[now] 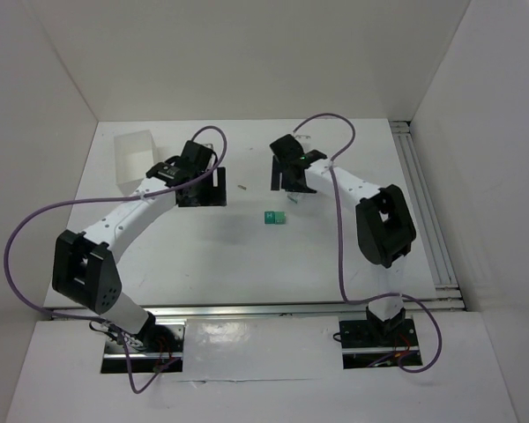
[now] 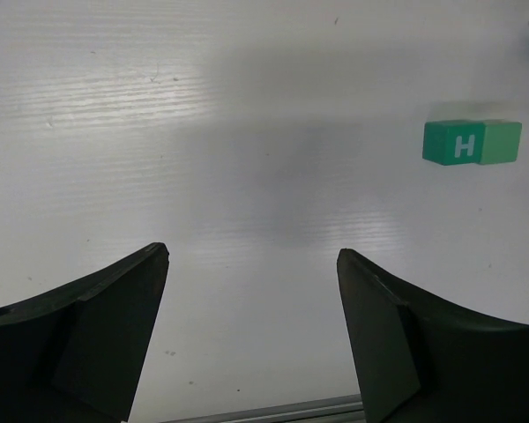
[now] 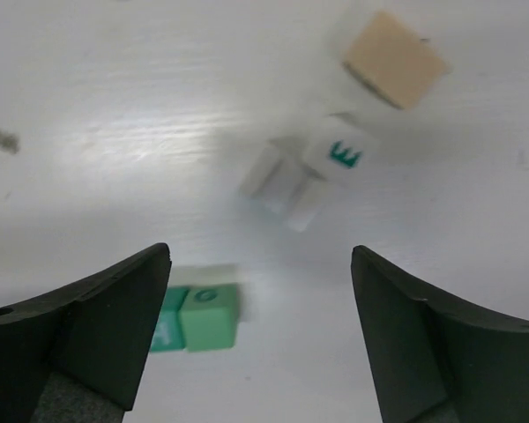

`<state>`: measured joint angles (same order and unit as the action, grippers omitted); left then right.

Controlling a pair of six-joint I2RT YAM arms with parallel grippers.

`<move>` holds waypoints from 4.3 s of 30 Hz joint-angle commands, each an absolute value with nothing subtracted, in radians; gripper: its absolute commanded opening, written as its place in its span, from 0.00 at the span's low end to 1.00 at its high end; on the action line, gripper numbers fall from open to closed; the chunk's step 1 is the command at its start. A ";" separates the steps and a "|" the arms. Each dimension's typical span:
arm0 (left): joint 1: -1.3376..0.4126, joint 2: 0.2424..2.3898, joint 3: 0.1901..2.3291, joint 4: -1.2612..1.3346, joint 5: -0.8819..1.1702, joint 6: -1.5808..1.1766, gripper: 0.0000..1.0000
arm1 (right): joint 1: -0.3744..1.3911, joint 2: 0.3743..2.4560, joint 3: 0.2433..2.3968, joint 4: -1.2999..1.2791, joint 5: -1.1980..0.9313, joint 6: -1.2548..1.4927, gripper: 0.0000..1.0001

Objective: Build the wood block tower

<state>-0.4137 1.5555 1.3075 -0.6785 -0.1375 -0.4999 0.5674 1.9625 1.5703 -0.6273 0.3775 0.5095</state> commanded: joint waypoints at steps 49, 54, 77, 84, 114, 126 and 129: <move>-0.350 1.497 1.322 -0.703 -0.064 -0.472 0.90 | 0.425 1.916 1.485 -0.509 0.292 0.595 0.72; -0.350 1.488 1.304 -0.703 -0.064 -0.482 0.90 | 0.436 1.996 1.549 -0.538 0.248 0.506 0.81; -0.359 1.450 1.244 -0.670 -0.098 -0.511 0.90 | 0.425 2.049 1.483 -0.411 0.120 0.288 0.67; -0.359 1.459 1.256 -0.661 -0.045 -0.529 0.90 | 0.416 2.049 1.483 -0.368 0.120 0.288 0.44; -0.120 1.822 1.023 1.213 1.244 -1.427 0.91 | 0.354 1.738 1.364 0.113 -0.979 0.577 0.29; -0.149 2.028 1.072 1.726 1.212 -1.804 0.87 | 0.393 1.747 1.391 0.114 -1.022 0.584 0.30; -0.149 2.002 1.072 1.726 1.212 -1.804 0.87 | 0.402 1.756 1.391 0.104 -1.012 0.574 0.30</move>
